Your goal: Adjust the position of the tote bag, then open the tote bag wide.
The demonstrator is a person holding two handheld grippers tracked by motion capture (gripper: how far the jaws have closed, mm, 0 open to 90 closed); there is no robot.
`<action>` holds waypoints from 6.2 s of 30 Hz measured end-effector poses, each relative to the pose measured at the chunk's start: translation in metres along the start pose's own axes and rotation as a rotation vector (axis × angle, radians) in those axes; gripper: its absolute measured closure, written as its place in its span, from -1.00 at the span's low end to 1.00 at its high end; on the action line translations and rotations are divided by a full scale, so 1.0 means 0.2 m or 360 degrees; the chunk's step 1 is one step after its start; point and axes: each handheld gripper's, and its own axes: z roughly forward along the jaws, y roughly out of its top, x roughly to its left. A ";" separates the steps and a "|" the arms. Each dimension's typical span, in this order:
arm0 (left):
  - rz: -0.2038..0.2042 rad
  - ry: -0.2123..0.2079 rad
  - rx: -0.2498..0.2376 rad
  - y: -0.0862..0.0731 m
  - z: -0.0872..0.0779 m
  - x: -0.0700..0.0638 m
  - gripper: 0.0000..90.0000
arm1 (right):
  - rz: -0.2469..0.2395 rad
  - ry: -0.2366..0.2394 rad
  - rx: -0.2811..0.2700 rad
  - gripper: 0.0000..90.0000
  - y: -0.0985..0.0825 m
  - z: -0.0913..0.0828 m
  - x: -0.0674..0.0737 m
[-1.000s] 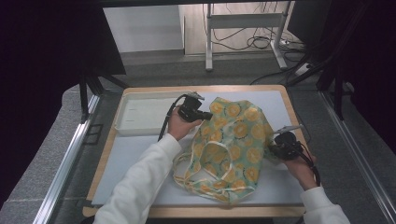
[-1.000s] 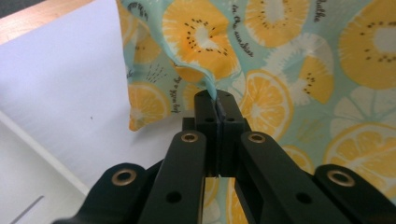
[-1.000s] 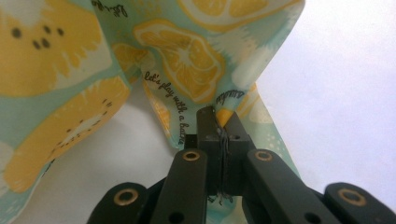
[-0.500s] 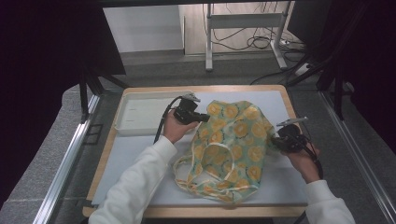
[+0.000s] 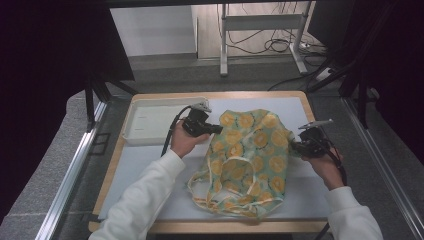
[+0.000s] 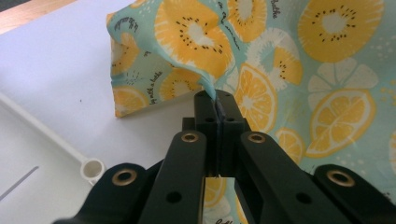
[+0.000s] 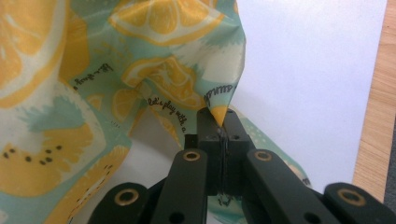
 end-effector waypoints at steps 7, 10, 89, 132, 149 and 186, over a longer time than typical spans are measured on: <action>-0.0002 -0.0031 -0.0006 -0.03 -0.03 -0.02 1.00 | -0.0003 0.0001 0.0000 0.97 0.02 0.00 0.00; -0.0017 -0.0045 -0.0014 -0.04 -0.04 -0.01 1.00 | 0.0011 0.0015 -0.0007 0.97 0.03 -0.01 -0.01; -0.0005 0.0146 -0.0154 -0.32 -0.23 -0.16 0.05 | 0.0122 -0.0052 -0.0176 -0.11 0.03 -0.16 -0.17; 0.0122 0.0103 -0.0116 -0.35 -0.27 -0.34 -0.03 | -0.0002 0.0173 -0.0238 -0.13 -0.28 -0.29 0.13; 0.0205 -0.0025 -0.0009 -0.33 -0.15 -0.45 -0.08 | -0.0031 0.0228 -0.0149 -0.13 -0.37 -0.23 0.20; 0.0152 -0.0183 0.0013 -0.36 -0.04 -0.42 1.00 | -0.0010 0.0257 -0.0119 -0.17 -0.43 -0.22 0.20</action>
